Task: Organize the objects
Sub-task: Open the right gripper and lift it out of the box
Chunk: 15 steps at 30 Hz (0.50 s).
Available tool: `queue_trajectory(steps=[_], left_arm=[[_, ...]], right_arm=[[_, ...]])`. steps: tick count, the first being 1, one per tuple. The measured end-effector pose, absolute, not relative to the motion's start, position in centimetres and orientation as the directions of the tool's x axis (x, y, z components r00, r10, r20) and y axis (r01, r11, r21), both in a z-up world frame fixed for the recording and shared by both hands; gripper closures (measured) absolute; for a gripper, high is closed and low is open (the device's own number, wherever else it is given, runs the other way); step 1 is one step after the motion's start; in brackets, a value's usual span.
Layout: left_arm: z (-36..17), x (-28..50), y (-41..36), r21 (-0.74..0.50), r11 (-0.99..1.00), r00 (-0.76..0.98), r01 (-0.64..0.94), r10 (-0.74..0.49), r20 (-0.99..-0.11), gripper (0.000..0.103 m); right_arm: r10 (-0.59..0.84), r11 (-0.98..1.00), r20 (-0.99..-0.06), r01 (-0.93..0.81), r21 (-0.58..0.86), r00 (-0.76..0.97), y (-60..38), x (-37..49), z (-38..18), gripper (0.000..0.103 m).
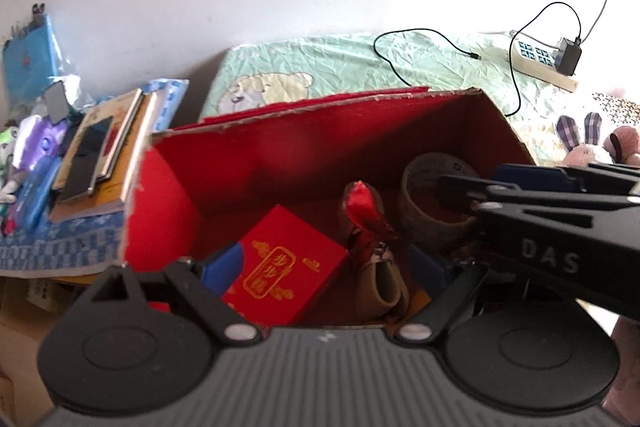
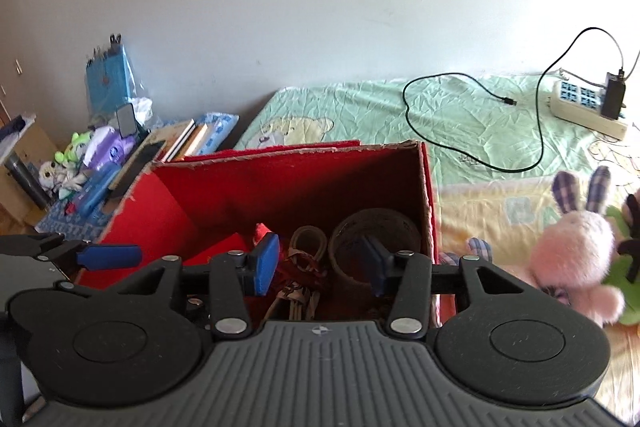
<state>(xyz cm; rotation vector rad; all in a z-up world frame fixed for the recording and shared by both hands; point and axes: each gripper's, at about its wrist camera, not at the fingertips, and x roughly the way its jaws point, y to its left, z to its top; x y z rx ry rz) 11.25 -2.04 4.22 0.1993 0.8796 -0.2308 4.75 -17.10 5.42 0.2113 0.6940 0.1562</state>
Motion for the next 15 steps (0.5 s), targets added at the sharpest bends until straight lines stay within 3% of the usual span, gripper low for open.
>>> queue_trajectory(steps=[2, 6, 15], left_arm=[[4.7, 10.7, -1.7, 0.079, 0.959, 0.619, 0.272, -0.112, -0.777, 0.014], [5.5, 9.2, -1.2, 0.085, 0.961, 0.632, 0.263, -0.105, -0.768, 0.013], [6.5, 6.0, -0.6, 0.074, 0.957, 0.653, 0.280, -0.133, -0.746, 0.008]], right_arm=[[0.204, 0.968, -0.602, -0.067, 0.242, 0.772, -17.0, 3.8, 5.8, 0.053], [0.166, 0.971, -0.564, -0.037, 0.234, 0.809, -16.7, 2.1, 6.6, 0.038], [0.145, 0.972, -0.555, -0.012, 0.237, 0.819, -16.3, -0.2, 7.1, 0.038]])
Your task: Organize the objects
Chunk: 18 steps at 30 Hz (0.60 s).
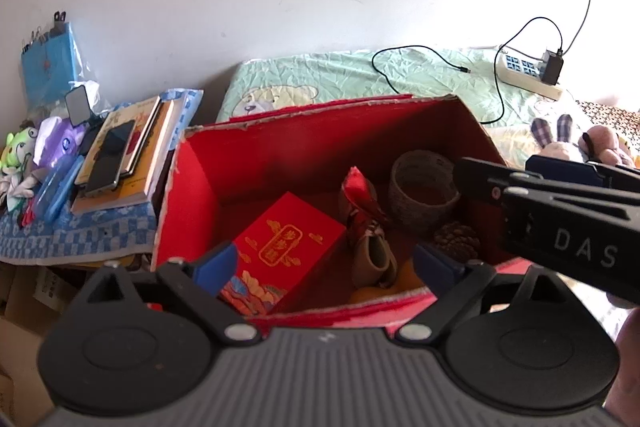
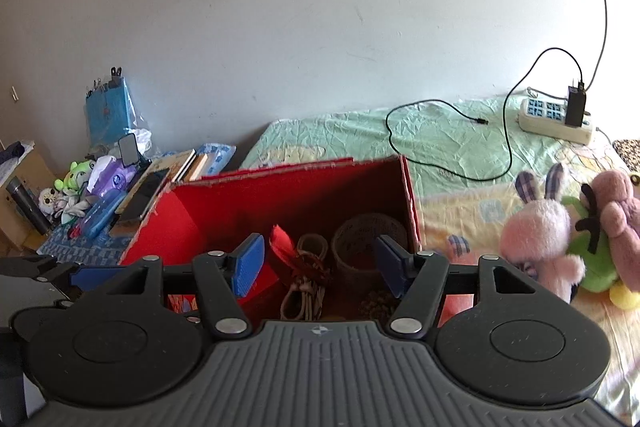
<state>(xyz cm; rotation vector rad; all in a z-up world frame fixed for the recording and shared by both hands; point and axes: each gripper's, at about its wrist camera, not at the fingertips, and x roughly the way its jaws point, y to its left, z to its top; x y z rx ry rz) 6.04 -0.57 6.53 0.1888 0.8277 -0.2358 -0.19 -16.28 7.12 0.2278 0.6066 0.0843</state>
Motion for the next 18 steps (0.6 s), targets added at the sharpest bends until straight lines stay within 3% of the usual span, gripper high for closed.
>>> queue_trajectory(steps=[18], left_arm=[[3.2, 3.6, 0.8, 0.087, 0.955, 0.543, 0.284, -0.086, -0.835, 0.005]], right_arm=[[0.119, 0.967, -0.666, 0.066, 0.246, 0.736, -15.5, -4.3, 5.3, 0.039]])
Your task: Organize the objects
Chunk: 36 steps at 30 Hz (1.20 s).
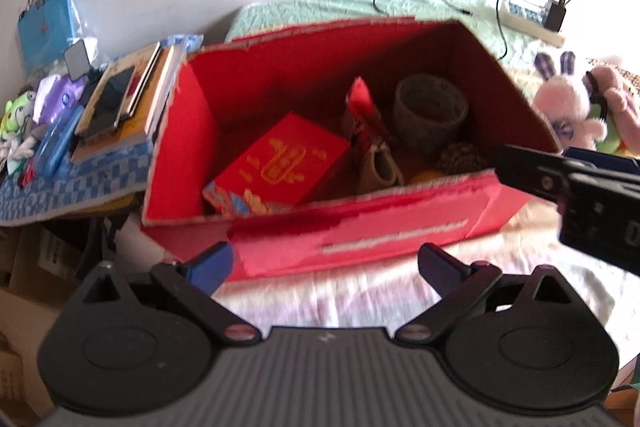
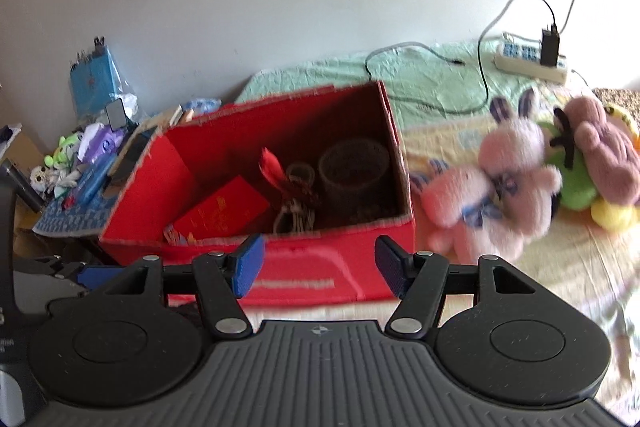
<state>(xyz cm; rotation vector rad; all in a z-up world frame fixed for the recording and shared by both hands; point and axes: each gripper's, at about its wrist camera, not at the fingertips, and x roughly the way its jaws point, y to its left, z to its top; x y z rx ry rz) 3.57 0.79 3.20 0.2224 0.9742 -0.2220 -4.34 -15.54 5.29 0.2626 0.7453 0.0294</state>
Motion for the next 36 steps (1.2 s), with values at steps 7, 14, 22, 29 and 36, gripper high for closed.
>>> queue_trajectory(steps=[7, 14, 22, 29, 36], left_arm=[[1.2, 3.2, 0.8, 0.114, 0.959, 0.490, 0.260, -0.030, -0.871, 0.005], [0.1, 3.0, 1.4, 0.125, 0.963, 0.445, 0.237, 0.007, -0.895, 0.005], [-0.4, 2.8, 1.9, 0.129, 0.965, 0.415, 0.226, 0.024, -0.909, 0.005], [0.0, 2.9, 2.4, 0.124, 0.967, 0.422, 0.222, 0.019, -0.906, 0.005], [1.2, 3.0, 2.7, 0.128, 0.967, 0.456, 0.220, 0.014, -0.890, 0.005]], right_arm=[[0.108, 0.959, -0.744, 0.127, 0.252, 0.659, -15.3, -4.7, 3.2, 0.038], [0.074, 0.964, -0.771, 0.152, 0.217, 0.632, -14.5, -5.2, 2.7, 0.037], [0.055, 0.966, -0.787, 0.166, 0.196, 0.614, -14.1, -5.0, 2.6, 0.030], [0.039, 0.968, -0.801, 0.177, 0.179, 0.598, -13.9, -4.6, 2.7, 0.029], [0.027, 0.968, -0.804, 0.186, 0.170, 0.594, -13.8, -4.0, 3.6, 0.027]])
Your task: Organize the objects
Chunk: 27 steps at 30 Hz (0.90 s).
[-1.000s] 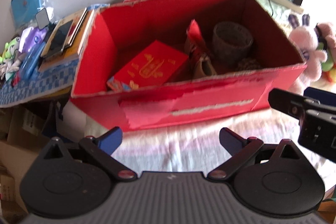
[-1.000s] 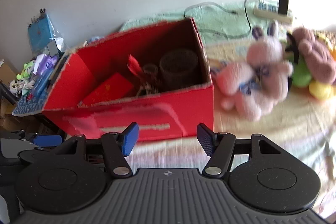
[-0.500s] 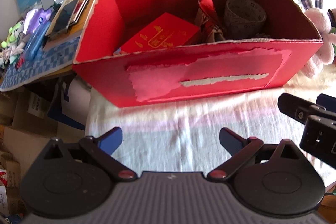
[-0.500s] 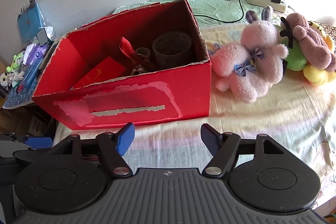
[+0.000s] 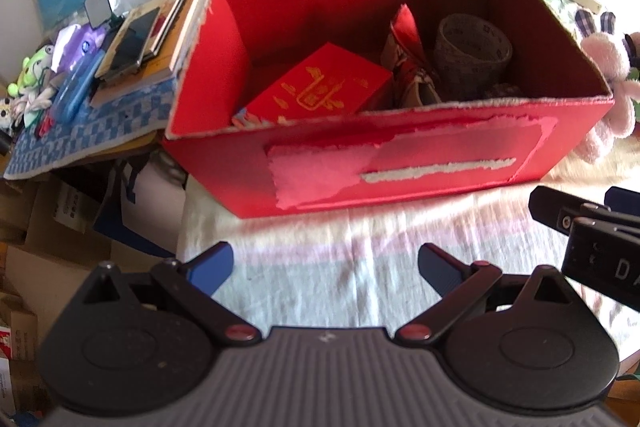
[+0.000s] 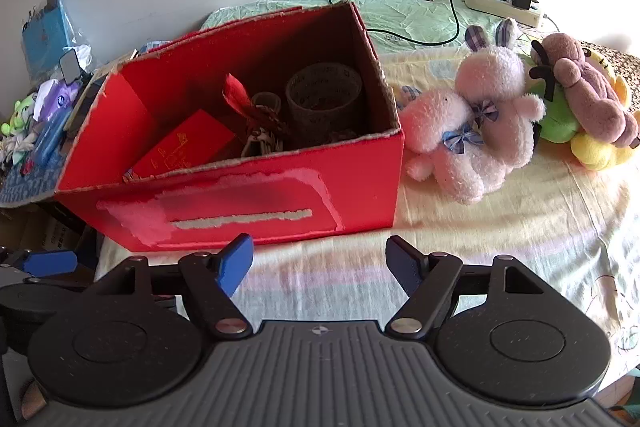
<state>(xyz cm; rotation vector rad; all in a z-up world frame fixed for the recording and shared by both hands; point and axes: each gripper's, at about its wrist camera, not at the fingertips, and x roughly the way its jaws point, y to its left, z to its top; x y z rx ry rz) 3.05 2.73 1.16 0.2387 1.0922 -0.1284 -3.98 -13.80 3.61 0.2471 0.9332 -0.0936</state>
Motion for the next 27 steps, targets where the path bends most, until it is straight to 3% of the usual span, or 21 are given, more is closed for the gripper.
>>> queue_trajectory(steps=[17, 27], left_arm=[[7.7, 4.8, 2.4, 0.133, 0.960, 0.602, 0.248, -0.045, -0.798, 0.005], [8.1, 7.1, 1.9, 0.164, 0.959, 0.650, 0.230, -0.026, -0.759, 0.005]], right_arm=[[-0.018, 0.963, -0.719, 0.207, 0.175, 0.695, -15.0, -2.0, 9.4, 0.024], [-0.052, 0.957, -0.709, 0.238, 0.166, 0.703, -15.2, -0.2, 8.9, 0.024]])
